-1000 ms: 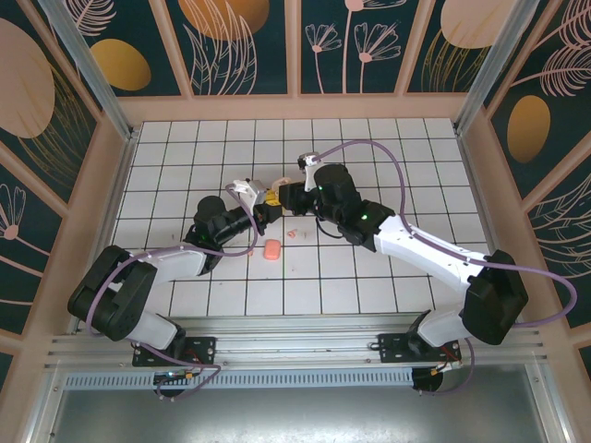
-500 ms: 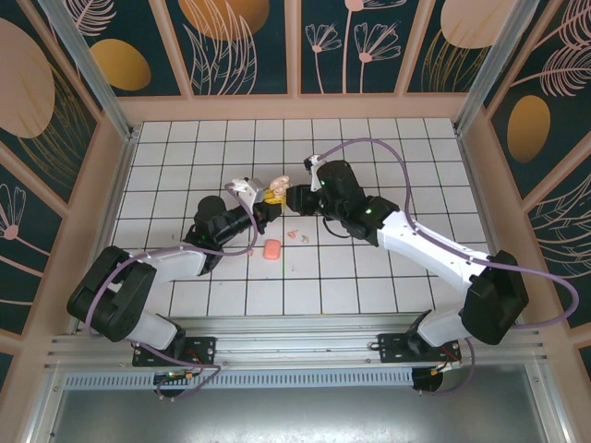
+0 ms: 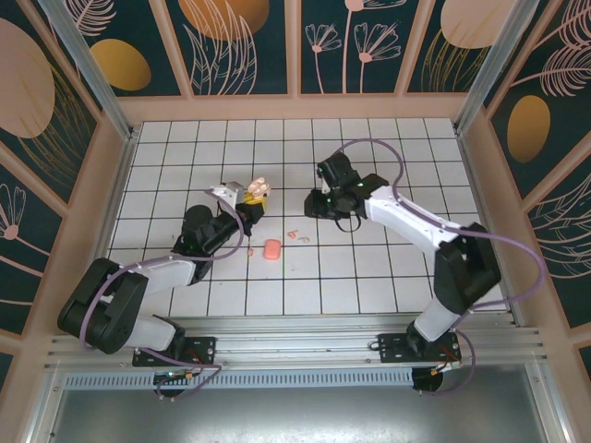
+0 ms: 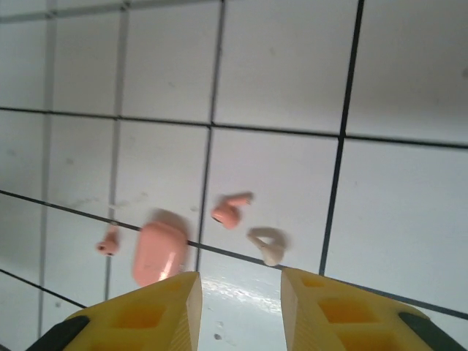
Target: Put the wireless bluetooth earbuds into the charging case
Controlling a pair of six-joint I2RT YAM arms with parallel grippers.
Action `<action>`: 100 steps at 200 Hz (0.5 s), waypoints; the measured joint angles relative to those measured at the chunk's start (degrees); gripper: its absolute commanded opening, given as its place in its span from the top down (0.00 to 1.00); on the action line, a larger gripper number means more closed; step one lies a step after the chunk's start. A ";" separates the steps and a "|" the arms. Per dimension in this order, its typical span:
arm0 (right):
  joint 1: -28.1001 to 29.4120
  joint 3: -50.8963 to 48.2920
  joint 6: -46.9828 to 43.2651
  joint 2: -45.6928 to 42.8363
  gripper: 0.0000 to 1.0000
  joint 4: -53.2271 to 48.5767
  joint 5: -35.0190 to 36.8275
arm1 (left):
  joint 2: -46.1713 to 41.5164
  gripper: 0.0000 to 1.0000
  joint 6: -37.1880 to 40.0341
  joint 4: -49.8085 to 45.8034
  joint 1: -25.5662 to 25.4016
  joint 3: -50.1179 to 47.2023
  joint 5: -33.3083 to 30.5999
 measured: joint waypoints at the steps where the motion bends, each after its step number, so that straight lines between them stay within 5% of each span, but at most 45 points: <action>1: 0.02 0.11 0.00 0.35 0.65 -0.26 -0.09 | 0.00 0.85 0.00 0.00 0.00 0.00 0.00; 46: 0.20 5.90 2.56 12.15 0.65 -6.58 -3.26 | -3.58 0.84 -2.73 -0.02 2.47 -2.82 -1.97; 100: 2.01 5.90 6.71 14.97 0.64 -8.83 -5.64 | -4.20 0.84 -3.56 0.00 2.47 -2.95 -2.27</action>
